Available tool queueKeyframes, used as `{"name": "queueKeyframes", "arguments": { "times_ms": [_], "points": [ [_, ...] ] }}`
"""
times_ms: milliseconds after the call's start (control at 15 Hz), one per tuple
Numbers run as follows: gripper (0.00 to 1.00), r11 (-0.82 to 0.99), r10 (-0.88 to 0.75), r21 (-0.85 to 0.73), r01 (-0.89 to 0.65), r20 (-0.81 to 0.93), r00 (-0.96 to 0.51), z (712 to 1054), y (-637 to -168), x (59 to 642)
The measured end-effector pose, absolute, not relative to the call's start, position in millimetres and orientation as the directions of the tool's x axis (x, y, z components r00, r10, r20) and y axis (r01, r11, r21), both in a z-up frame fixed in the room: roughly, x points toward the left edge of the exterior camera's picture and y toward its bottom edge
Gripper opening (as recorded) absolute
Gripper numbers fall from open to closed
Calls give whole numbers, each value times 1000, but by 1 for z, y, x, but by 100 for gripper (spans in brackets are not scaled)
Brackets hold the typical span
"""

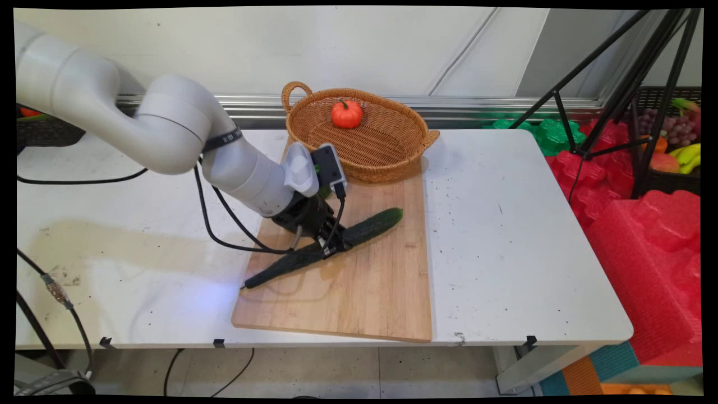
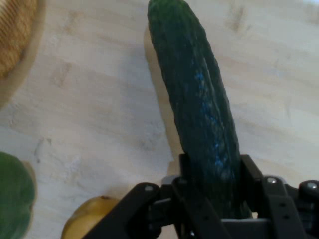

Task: Place the picked object in the vegetable basket

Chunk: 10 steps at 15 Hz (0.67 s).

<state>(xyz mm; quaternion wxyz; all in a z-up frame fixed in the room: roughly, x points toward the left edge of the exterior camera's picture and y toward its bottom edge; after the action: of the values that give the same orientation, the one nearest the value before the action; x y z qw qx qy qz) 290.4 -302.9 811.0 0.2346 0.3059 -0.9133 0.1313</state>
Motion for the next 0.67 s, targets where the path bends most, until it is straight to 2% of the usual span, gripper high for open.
{"name": "queueKeyframes", "arguments": {
  "times_ms": [400, 667],
  "points": [
    [0, 770, -449, -126, -626, 589, -672, 875, -294, 288],
    [0, 746, -393, -198, -636, 639, -661, 931, -312, 287]
  ]
}}
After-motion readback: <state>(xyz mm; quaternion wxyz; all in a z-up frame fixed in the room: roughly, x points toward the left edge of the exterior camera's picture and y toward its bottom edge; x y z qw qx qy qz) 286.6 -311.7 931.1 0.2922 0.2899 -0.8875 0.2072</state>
